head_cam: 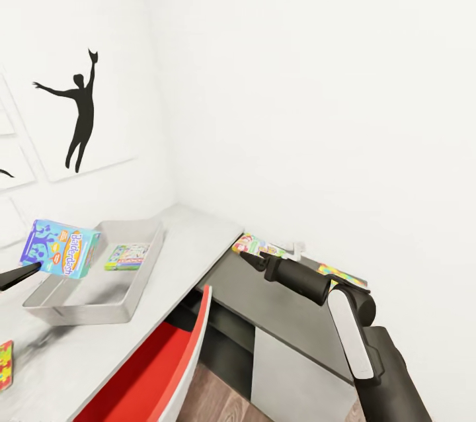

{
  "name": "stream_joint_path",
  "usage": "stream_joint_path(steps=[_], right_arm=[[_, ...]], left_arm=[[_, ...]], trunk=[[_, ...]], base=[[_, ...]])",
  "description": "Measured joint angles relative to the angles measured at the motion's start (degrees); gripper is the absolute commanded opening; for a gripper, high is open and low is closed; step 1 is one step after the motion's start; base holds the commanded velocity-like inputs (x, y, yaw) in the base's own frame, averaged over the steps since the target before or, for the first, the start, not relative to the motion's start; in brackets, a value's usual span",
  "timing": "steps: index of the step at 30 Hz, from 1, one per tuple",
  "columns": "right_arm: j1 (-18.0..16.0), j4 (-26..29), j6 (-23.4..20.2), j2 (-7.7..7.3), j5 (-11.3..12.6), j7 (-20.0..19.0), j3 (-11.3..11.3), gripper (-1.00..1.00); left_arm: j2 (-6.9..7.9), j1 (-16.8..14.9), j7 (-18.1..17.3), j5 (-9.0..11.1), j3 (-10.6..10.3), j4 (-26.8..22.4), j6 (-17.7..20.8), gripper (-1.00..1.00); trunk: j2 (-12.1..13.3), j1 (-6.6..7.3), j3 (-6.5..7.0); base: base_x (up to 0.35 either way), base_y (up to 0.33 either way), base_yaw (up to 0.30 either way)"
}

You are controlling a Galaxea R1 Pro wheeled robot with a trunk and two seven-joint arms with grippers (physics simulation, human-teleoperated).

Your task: Put all the toys in the child's room - the three board games (two on the bed and one on the table), the two jigsaw puzzles on the table, and the tennis ball on the table - inside the toy box on the table in the child's room.

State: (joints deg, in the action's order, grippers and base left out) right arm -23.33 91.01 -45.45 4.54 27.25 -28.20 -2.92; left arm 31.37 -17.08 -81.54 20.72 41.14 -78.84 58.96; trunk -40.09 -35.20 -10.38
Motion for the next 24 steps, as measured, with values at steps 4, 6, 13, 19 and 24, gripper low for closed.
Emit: stream_joint_path(steps=[4, 6, 13, 19, 24], right_arm=[[0.00, 0.00, 0.00, 0.00, 0.00, -0.03, 0.01, 1.00], [0.00, 0.00, -0.01, 0.00, 0.00, -0.05, -0.01, 1.00], [0.01, 0.01, 0.00, 0.00, -0.03, -0.02, -0.03, 1.00], [0.01, 0.01, 0.00, 0.00, -0.01, -0.09, 0.04, 1.00], [0.01, 0.01, -0.04, 0.00, -0.03, -0.08, 0.12, 1.00]], left_arm=[[-0.04, 0.00, 0.05, -0.13, -0.01, 0.00, -0.10, -1.00], [-0.07, 0.00, 0.04, -0.18, -0.01, 0.01, -0.12, -1.00], [-0.14, -0.01, 0.07, -0.44, -0.07, 0.01, -0.15, -1.00], [-0.18, -0.01, 0.01, -0.82, -0.11, 0.00, -0.13, -1.00], [-0.07, -0.03, 0.34, -0.89, -0.34, 0.20, 0.16, -1.00]], trunk=[[0.00, 0.01, 0.15], [0.00, 0.01, 0.19], [0.00, 0.01, 0.23], [0.00, 0.00, 0.23], [0.01, -0.02, 0.23]], base=[[0.255, -0.025, 0.228], [0.237, -0.111, 0.127], [0.221, -0.068, 0.026], [0.146, -0.005, 0.002], [0.013, 0.000, 0.000]])
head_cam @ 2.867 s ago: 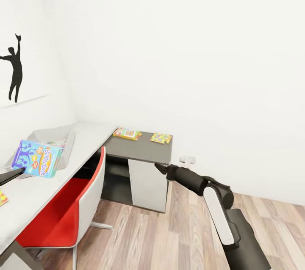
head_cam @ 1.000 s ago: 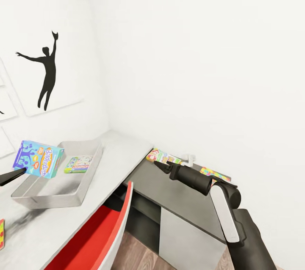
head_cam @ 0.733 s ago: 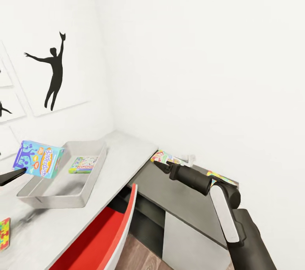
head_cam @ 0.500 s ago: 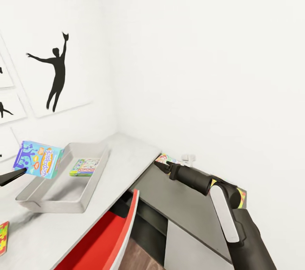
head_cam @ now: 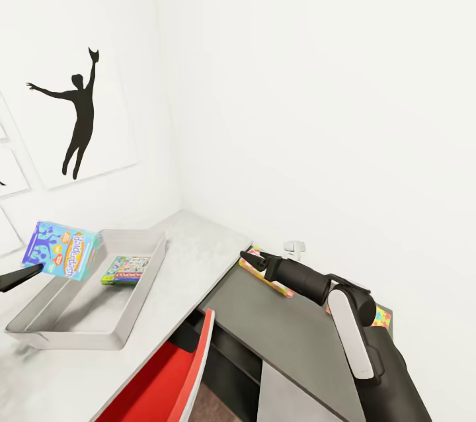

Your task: Put all the toys in the child's room - the three board games (two on the bed and one on the table), the two jigsaw puzzles on the table, and the tennis ball on the table - inside the toy box on the table in the child's room.

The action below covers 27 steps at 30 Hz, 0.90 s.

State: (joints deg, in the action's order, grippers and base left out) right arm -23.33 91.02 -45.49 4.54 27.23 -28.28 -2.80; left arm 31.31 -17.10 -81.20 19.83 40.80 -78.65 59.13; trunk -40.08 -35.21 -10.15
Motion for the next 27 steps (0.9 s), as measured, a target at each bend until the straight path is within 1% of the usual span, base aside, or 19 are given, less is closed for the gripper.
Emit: stream_joint_path(steps=[3, 4, 5, 7, 8, 9, 10, 12, 13, 15, 16, 18, 20, 21, 22, 23, 24, 25, 27], right_arm=[[0.00, 0.00, 0.03, 0.00, -0.01, 0.08, 0.01, 1.00], [0.00, 0.00, 0.03, 0.00, -0.01, 0.07, 0.01, 1.00], [0.00, -0.01, 0.03, 0.00, -0.01, 0.07, 0.01, 1.00], [0.00, -0.06, 0.07, 0.00, -0.02, 0.07, 0.01, 1.00], [0.00, -0.07, 0.06, 0.03, -0.04, 0.14, 0.01, 1.00], [0.00, -0.08, 0.05, 0.03, -0.04, 0.21, 0.01, 1.00], [0.00, -0.08, 0.05, 0.03, -0.04, 0.20, 0.01, 1.00], [0.00, -0.08, 0.04, 0.04, -0.05, 0.16, 0.01, 1.00], [0.00, -0.09, 0.04, 0.03, -0.03, 0.14, 0.01, 1.00], [0.00, -0.12, 0.00, 0.03, -0.03, 0.07, 0.01, 1.00], [0.00, -0.11, -0.01, 0.02, -0.02, 0.05, 0.01, 1.00], [0.00, -0.10, -0.05, -0.02, 0.01, -0.01, 0.06, 1.00], [0.00, -0.09, -0.10, -0.06, 0.02, -0.06, 0.08, 1.00], [0.00, -0.09, -0.11, -0.07, 0.03, -0.08, 0.10, 1.00], [0.00, -0.09, -0.12, -0.07, 0.03, -0.08, 0.10, 1.00], [0.00, -0.09, -0.12, -0.08, 0.03, -0.09, 0.10, 1.00], [0.00, -0.09, -0.13, -0.08, 0.03, -0.10, 0.10, 1.00], [0.00, -0.09, -0.13, -0.08, 0.03, -0.10, 0.13, 1.00], [0.00, -0.09, -0.13, -0.08, 0.03, -0.09, 0.16, 1.00]], left_arm=[[0.19, -0.09, 0.78, -0.98, -0.06, 1.68, 0.15, -1.00], [0.29, -0.29, 0.97, -1.59, -0.07, 2.65, 0.16, -1.00], [0.38, -0.62, 1.22, -2.68, -0.25, 3.87, 0.13, -1.00], [0.65, -2.07, 2.30, -6.31, -1.60, 6.70, 0.08, -1.00], [0.73, -4.25, 3.43, -9.73, -3.06, 9.07, -0.02, -1.00], [0.76, -6.12, 4.04, -11.62, -4.01, 11.07, 0.14, -1.00], [0.78, -7.10, 4.28, -12.39, -4.43, 12.23, 0.30, -1.00], [0.82, -11.00, 4.94, -16.29, -5.47, 17.06, 0.11, -1.00], [0.83, -12.08, 5.03, -16.92, -5.64, 18.21, 0.27, -1.00], [0.77, -15.64, 5.50, -20.55, -6.24, 21.66, 0.17, -1.00], [0.76, -16.39, 5.65, -21.43, -6.45, 22.24, 0.24, -1.00], [0.64, -18.77, 6.44, -25.35, -7.40, 23.60, 0.24, -1.00], [0.39, -20.57, 7.21, -28.47, -7.94, 24.65, 0.26, -1.00], [0.29, -21.29, 7.94, -29.45, -8.08, 25.35, 0.23, -1.00], [0.25, -21.62, 8.41, -29.76, -8.14, 25.77, 0.27, -1.00], [0.16, -22.27, 9.73, -30.38, -8.26, 26.72, 0.20, -1.00], [0.03, -23.19, 11.95, -30.98, -8.39, 27.98, 0.14, -1.00], [-0.15, -23.75, 13.45, -31.01, -8.44, 28.68, 0.29, -1.00], [-0.97, -24.52, 16.59, -31.17, -8.52, 29.87, 0.36, -1.00]], trunk=[[0.00, 0.00, 0.00], [0.00, 0.00, 0.00], [0.00, 0.00, 0.00], [0.01, 0.00, 0.00], [0.02, -0.01, 0.00], [0.01, 0.00, 0.00], [0.00, 0.00, 0.00], [0.01, 0.00, 0.00], [0.00, 0.00, 0.00], [0.01, 0.00, 0.00], [0.00, 0.00, 0.00], [0.01, 0.00, 0.00], [0.00, 0.00, 0.00], [0.00, 0.00, 0.00], [0.00, 0.00, 0.00], [0.00, 0.00, 0.00], [0.01, 0.00, 0.00], [0.01, 0.00, 0.00], [0.01, 0.00, 0.00]], base=[[0.002, 0.000, 0.000], [0.000, 0.000, 0.000], [0.000, 0.000, 0.000], [0.000, 0.000, 0.000], [0.000, 0.000, 0.000], [0.000, 0.000, 0.000], [0.000, 0.000, 0.000], [0.000, 0.000, 0.000], [0.000, 0.000, 0.000], [0.000, 0.000, 0.000], [0.000, 0.000, 0.000], [0.000, 0.000, 0.000], [0.000, 0.000, 0.000], [0.000, 0.000, 0.000], [0.000, 0.000, 0.000], [0.000, 0.000, 0.000], [0.000, 0.000, 0.000], [0.000, 0.000, 0.000], [0.000, 0.000, 0.000]])
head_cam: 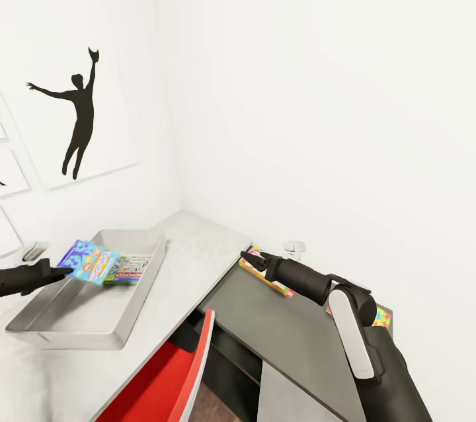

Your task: Put all the toys in the child's room - the three board games (two on the bed and one on the table), the two jigsaw puzzles on the table, and the tennis ball on the table - inside the toy box on the table in the child's room.

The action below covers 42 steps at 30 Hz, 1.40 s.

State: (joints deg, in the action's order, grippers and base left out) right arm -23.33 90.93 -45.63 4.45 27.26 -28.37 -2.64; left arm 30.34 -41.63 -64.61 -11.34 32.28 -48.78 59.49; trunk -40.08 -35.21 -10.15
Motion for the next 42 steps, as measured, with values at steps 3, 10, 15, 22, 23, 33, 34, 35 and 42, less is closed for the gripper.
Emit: stream_joint_path(steps=[3, 10, 15, 22, 23, 33, 34, 35, 42], right_arm=[[0.00, 0.00, -0.03, 0.00, 0.00, 0.05, 0.22, 1.00], [0.00, -0.08, -0.09, 0.00, 0.01, 0.07, 0.45, 1.00], [0.00, -0.09, -0.09, 0.00, 0.01, 0.07, 0.53, 1.00], [0.00, -0.09, -0.16, 0.00, 0.01, 0.08, 0.55, 1.00], [0.00, -0.09, -0.17, 0.00, 0.01, 0.08, 0.55, 1.00], [0.00, -0.09, -0.27, 0.00, 0.02, 0.08, 1.19, 1.00], [0.00, -0.09, -0.27, 0.00, 0.01, 0.08, 1.22, 1.00], [0.00, -0.09, -0.27, 0.00, 0.01, 0.08, 1.23, 1.00], [0.00, -0.09, -0.27, 0.00, 0.02, 0.08, 1.25, 1.00]], left_arm=[[-1.27, -0.43, 4.48, -0.13, -0.88, 0.95, 0.04, -1.00], [-2.38, -0.62, 7.33, 0.14, -3.01, 3.46, 0.18, -1.00], [-3.16, -0.65, 8.67, 0.04, -3.18, 4.19, 0.14, -1.00], [-3.39, -0.73, 13.27, 0.05, -3.23, 7.15, 0.15, -1.00], [-3.45, -0.73, 13.66, 0.12, -3.23, 7.28, 0.17, -1.00], [-4.74, -0.74, 16.28, 0.04, -3.24, 8.65, 0.17, -1.00], [-4.99, -0.74, 17.09, 0.14, -3.24, 8.71, 0.21, -1.00], [-5.26, -0.74, 17.82, 0.09, -3.24, 8.75, 0.20, -1.00], [-5.99, -0.75, 19.32, 0.22, -3.23, 8.81, 0.24, -1.00]], trunk=[[0.00, 0.00, 0.00], [-0.01, 0.00, 0.00], [0.00, 0.00, 0.00], [-0.01, 0.00, 0.00], [-0.01, 0.00, 0.00], [-0.01, 0.00, 0.00], [0.00, 0.00, 0.00], [0.00, 0.00, 0.00], [-0.01, 0.00, 0.00]], base=[[0.000, 0.000, 0.000], [0.000, 0.000, 0.000], [0.000, 0.000, 0.000], [0.000, 0.000, 0.000], [0.000, 0.000, 0.000], [0.000, 0.000, 0.000], [0.000, 0.000, 0.000], [0.000, 0.000, 0.000], [0.000, 0.000, 0.000]])
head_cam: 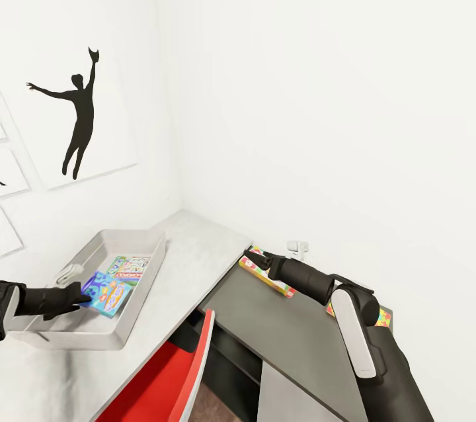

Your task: Put all the toys in the child's room - the three board games (two on the bed and one on the table), the two jigsaw puzzles on the table, and the tennis ball on the table - inside the toy box on the table in the child's room.

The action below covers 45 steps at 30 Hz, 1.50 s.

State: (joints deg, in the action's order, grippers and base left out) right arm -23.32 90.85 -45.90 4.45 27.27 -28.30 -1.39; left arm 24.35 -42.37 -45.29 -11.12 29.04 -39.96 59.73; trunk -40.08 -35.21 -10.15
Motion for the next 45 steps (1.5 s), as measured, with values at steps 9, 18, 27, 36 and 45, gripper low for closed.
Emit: stream_joint_path(steps=[9, 18, 27, 36, 45], right_arm=[[0.00, 0.01, 0.00, -0.01, 0.00, 0.00, 0.00, 1.00], [0.00, 0.01, 0.00, 0.00, 0.00, 0.00, 0.00, 1.00], [0.00, 0.00, 0.00, 0.00, 0.00, 0.00, 0.00, 1.00], [0.00, 0.00, 0.00, 0.00, 0.00, 0.00, 0.00, 1.00], [0.00, 0.00, 0.07, 0.00, 0.00, -0.07, 0.00, 1.00]], left_arm=[[-0.58, 0.00, 0.22, 0.02, 0.00, 0.08, 0.00, -1.00], [-0.67, 0.00, 1.67, 0.08, 0.00, 0.18, 0.01, -1.00], [-0.67, 0.00, 1.78, 0.33, 0.00, 0.18, 0.01, 1.00], [-0.49, 0.23, 1.38, 0.70, 0.38, 0.15, 0.00, 1.00], [0.49, 0.26, -3.27, 2.47, 0.76, -0.21, -0.05, 1.00]], trunk=[[0.00, 0.00, 0.00], [0.00, 0.00, 0.00], [0.00, 0.00, 0.00], [0.00, 0.00, 0.00], [0.00, 0.00, 0.00]], base=[[0.000, 0.000, 0.000], [0.000, 0.000, 0.000], [0.000, 0.000, 0.000], [0.000, 0.000, 0.000], [0.000, 0.000, 0.000]])
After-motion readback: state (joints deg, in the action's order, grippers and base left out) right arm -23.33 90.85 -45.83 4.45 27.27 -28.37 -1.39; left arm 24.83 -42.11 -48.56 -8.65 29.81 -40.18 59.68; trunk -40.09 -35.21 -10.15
